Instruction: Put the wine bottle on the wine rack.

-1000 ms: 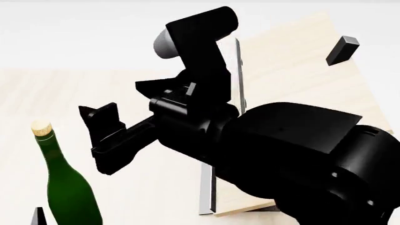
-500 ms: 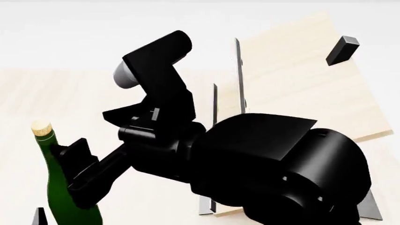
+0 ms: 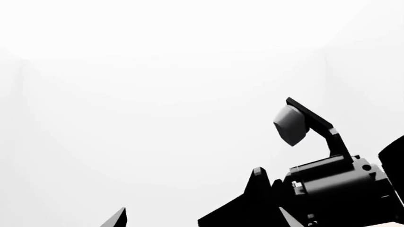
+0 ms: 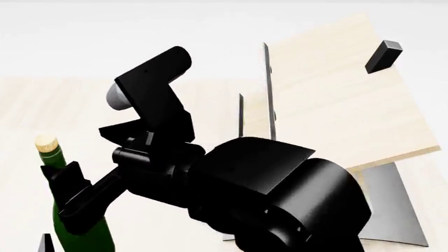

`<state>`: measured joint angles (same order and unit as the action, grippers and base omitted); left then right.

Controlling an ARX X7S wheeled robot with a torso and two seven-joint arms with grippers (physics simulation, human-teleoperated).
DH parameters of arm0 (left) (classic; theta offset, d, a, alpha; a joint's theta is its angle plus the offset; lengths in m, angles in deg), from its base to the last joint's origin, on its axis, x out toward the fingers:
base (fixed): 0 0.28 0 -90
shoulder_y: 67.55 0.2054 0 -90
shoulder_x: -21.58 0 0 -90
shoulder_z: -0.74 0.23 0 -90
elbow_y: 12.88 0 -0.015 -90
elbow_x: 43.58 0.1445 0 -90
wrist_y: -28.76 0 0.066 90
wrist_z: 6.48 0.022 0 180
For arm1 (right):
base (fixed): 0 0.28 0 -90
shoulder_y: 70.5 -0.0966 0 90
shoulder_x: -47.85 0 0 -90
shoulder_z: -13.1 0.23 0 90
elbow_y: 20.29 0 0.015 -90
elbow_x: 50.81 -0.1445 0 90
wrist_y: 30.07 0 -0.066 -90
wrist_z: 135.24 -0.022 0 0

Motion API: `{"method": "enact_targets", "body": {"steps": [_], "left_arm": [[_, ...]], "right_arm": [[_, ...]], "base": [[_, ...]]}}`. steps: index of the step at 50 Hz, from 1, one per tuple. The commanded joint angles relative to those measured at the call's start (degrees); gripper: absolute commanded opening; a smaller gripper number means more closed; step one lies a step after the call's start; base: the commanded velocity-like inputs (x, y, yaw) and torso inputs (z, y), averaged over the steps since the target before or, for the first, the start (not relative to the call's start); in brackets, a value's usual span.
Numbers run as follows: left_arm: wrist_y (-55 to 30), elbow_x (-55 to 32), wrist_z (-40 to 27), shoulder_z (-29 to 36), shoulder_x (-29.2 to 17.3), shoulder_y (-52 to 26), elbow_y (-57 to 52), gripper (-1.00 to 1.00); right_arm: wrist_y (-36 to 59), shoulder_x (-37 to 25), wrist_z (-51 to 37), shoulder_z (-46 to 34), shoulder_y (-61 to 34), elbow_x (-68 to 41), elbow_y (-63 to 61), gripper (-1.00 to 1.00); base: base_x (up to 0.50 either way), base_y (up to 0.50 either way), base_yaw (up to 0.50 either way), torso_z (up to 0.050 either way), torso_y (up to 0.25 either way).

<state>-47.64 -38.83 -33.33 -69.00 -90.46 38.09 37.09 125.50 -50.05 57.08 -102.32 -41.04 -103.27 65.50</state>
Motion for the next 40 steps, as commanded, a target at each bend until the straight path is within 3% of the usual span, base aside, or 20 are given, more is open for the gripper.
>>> {"method": "enact_targets", "body": {"steps": [1, 15, 40], "left_arm": [[0.1, -0.1, -0.2, 0.1, -0.2, -0.1, 0.1, 1.0], [-0.1, -0.3, -0.3, 0.4, -0.3, -0.4, 0.2, 1.0], [0.1, -0.3, -0.7, 0.8, -0.6, -0.4, 0.2, 1.0]], "right_arm": [[-6.7, 1.1, 1.4, -3.7, 0.7, 4.8, 3.0, 1.0], [-14.3, 4.2, 2.7, -5.9, 0.1, 8.9, 12.9, 1.0], [-23.0, 7.4, 4.9, -10.5, -1.1, 5.9, 23.1, 1.0]], "base": [[0.0, 0.0, 0.0, 0.0, 0.0], [0.0, 0.0, 0.0, 0.0, 0.0], [0.0, 0.0, 0.0, 0.0, 0.0]]}}
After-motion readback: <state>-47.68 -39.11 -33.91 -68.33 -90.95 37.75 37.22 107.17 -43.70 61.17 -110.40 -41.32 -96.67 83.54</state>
